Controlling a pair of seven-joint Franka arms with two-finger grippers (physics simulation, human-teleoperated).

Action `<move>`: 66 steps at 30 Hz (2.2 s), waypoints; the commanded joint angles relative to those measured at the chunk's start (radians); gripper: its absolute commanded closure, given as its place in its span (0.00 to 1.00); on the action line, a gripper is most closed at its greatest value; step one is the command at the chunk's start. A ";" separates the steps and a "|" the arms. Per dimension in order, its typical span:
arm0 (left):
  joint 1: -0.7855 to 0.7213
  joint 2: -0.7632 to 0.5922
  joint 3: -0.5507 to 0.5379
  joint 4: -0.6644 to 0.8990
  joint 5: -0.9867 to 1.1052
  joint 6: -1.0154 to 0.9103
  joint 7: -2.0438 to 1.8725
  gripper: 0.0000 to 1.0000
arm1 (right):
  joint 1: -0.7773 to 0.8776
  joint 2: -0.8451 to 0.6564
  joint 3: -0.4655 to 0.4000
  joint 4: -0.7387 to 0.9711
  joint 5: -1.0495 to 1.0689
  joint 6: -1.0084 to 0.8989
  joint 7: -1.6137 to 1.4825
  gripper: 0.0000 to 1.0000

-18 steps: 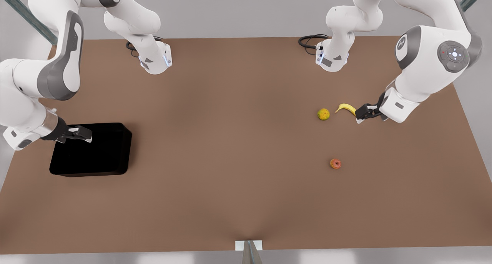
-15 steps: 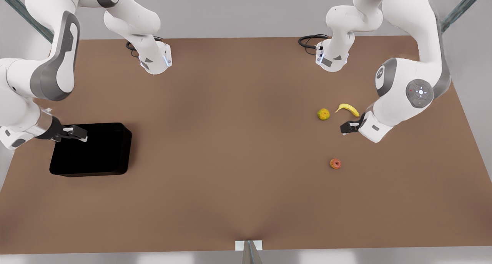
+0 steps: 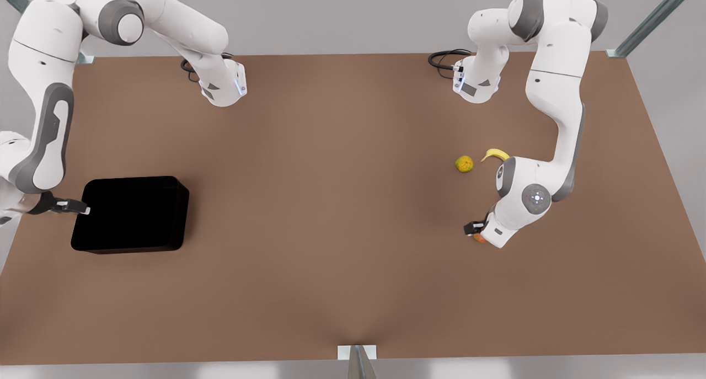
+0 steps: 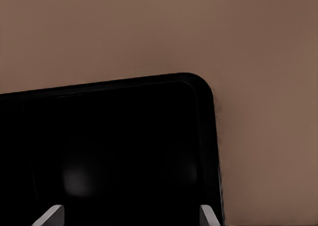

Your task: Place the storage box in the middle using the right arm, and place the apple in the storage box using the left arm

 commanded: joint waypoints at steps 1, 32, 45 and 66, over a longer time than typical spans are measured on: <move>0.000 0.014 0.000 -0.003 0.016 0.008 0.000 0.00 | -0.006 0.000 -0.002 -0.017 0.002 0.024 -0.012 0.00; 0.071 0.128 -0.017 -0.061 0.082 0.140 0.011 0.00 | -0.066 0.147 -0.116 -0.264 0.002 0.491 -0.339 0.79; 0.072 0.130 -0.029 -0.059 0.081 0.142 0.011 0.00 | -0.062 0.151 -0.116 -0.258 0.002 0.484 -0.337 0.79; 0.072 0.128 -0.029 -0.056 0.081 0.140 0.006 0.00 | -0.045 0.135 -0.117 -0.084 0.074 0.213 -0.371 0.00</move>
